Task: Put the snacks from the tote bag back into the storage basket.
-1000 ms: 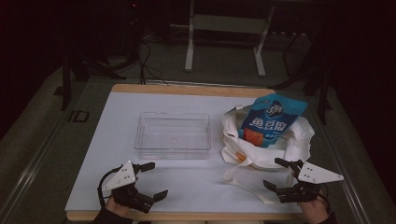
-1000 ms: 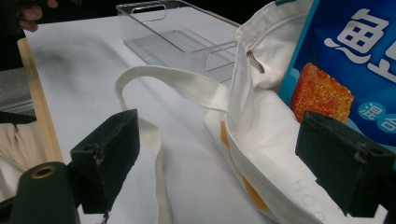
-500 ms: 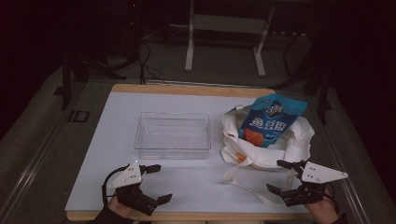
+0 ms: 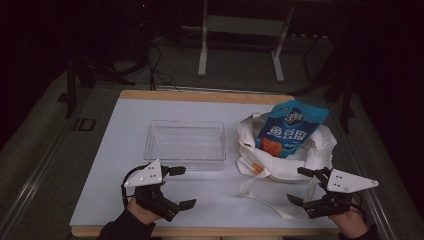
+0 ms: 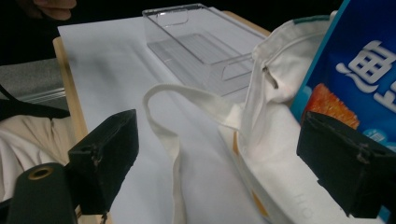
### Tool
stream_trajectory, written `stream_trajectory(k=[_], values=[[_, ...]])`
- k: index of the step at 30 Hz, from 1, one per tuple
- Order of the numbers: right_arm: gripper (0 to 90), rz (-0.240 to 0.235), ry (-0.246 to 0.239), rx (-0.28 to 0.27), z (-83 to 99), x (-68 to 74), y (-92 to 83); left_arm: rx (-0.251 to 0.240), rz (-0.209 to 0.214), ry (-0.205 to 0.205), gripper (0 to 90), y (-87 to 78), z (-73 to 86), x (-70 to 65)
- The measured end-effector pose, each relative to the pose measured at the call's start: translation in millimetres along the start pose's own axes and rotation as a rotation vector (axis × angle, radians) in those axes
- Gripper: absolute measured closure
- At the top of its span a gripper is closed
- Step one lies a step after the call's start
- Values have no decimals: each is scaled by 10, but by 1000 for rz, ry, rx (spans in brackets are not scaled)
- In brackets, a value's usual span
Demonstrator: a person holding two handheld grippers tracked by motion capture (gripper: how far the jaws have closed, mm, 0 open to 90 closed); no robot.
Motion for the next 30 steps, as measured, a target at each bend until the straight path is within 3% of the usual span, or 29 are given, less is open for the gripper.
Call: stream_trajectory(k=[5,12,19,30], values=[[120,-10,-7,-20,-42,-19,-53,38,3,21,10,141,-38,34],[120,-28,-15,-58,-106,-70,-157,30,10,23,10,290,-144,122],[121,1,-20,-62,-133,-171,-212,40,24,43,11,443,-255,184],[122,7,-9,-63,-145,-285,-255,49,56,71,11,714,-414,260]])
Point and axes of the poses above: each handheld gripper's, and its own axes: y roughly forward along the jaws, z roughly out of its underside, x roughly to its left, the point moved 6 cm from there along y, roughly forward along the jaws, and after that the axes turned 2 degrees about y, right-handed, at the moved point
